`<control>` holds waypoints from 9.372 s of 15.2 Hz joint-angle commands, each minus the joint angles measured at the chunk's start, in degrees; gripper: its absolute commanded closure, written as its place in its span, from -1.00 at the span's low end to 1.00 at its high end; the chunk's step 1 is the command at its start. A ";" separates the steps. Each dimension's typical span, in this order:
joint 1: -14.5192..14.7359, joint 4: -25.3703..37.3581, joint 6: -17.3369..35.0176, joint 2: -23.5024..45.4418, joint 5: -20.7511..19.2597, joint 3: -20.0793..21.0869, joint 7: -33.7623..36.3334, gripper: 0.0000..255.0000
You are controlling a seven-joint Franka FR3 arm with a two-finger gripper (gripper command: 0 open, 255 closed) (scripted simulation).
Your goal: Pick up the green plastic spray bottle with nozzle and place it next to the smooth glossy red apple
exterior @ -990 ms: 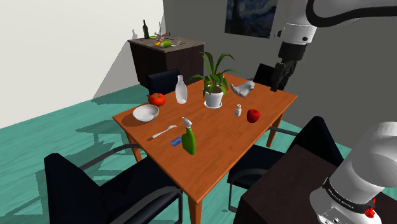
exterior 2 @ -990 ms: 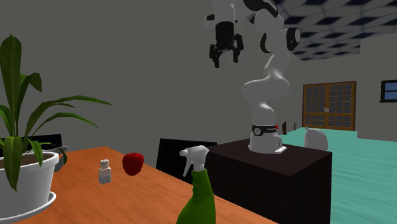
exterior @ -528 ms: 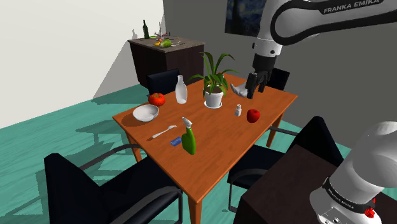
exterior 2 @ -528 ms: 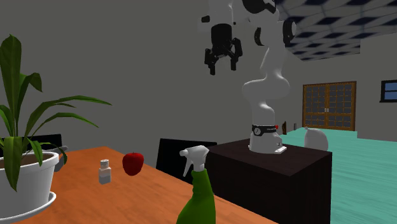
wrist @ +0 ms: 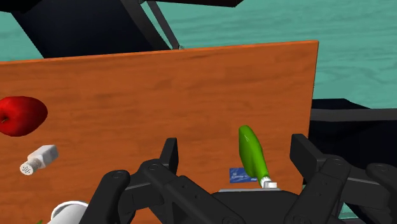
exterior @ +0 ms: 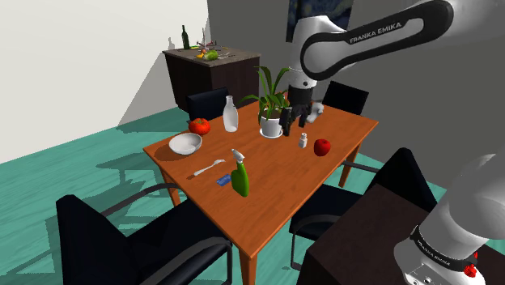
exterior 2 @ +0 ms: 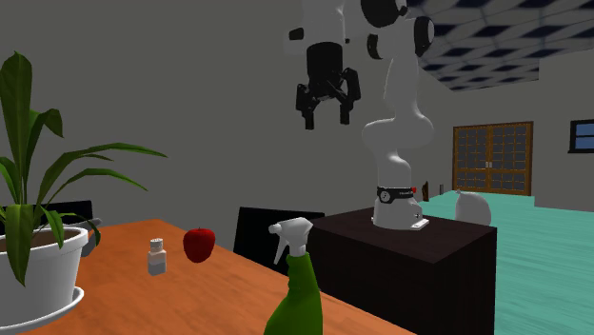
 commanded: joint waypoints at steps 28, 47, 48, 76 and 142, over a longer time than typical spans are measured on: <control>8.08 36.49 7.62 46.90 -13.04 1.84 13.90 -1.00; 7.98 37.11 5.90 45.79 -12.76 2.02 13.75 1.00; 7.95 37.32 5.33 45.42 -12.66 2.08 13.69 1.00; 8.11 50.65 -13.33 39.92 -11.06 3.05 12.70 1.00; -18.99 29.85 -5.53 26.27 -5.72 -9.93 -26.90 1.00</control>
